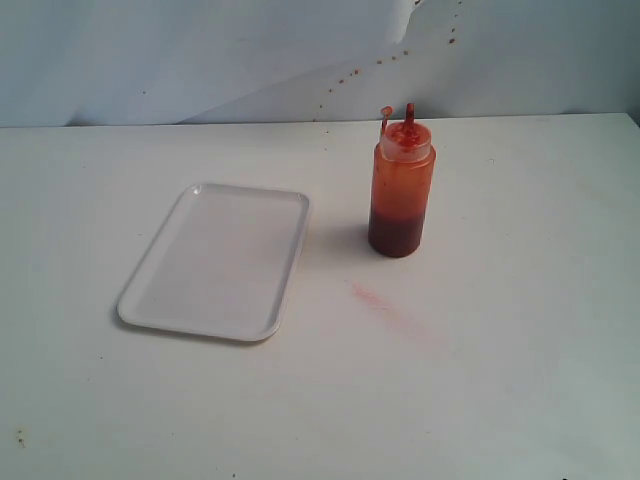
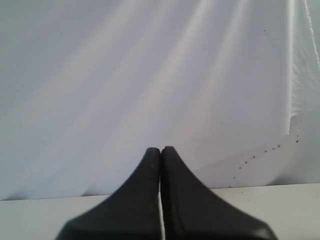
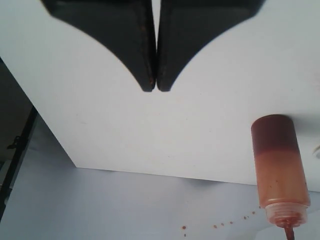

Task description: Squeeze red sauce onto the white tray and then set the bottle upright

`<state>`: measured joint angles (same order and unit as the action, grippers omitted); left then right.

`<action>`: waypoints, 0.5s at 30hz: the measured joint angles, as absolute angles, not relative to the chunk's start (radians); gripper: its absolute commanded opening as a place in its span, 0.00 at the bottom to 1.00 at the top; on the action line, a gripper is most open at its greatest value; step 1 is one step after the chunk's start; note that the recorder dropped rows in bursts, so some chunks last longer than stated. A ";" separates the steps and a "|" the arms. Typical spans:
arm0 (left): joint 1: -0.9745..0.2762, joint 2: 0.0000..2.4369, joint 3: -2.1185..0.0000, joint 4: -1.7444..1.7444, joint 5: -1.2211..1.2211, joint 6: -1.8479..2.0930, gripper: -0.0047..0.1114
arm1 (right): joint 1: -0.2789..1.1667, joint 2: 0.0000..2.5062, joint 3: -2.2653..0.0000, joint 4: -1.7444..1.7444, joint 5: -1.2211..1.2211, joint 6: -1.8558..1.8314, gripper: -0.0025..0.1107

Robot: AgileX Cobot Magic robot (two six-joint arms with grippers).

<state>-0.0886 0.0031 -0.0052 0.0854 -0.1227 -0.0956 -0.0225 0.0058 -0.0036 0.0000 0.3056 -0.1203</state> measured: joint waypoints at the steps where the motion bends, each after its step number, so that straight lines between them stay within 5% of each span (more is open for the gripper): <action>1: -0.089 0.003 -0.005 0.085 -0.123 -0.105 0.04 | -0.023 0.006 -0.004 0.000 0.306 -0.120 0.02; 15: -0.089 0.003 -0.005 0.177 -0.388 -0.266 0.04 | -0.023 0.006 -0.004 0.000 0.306 -0.120 0.02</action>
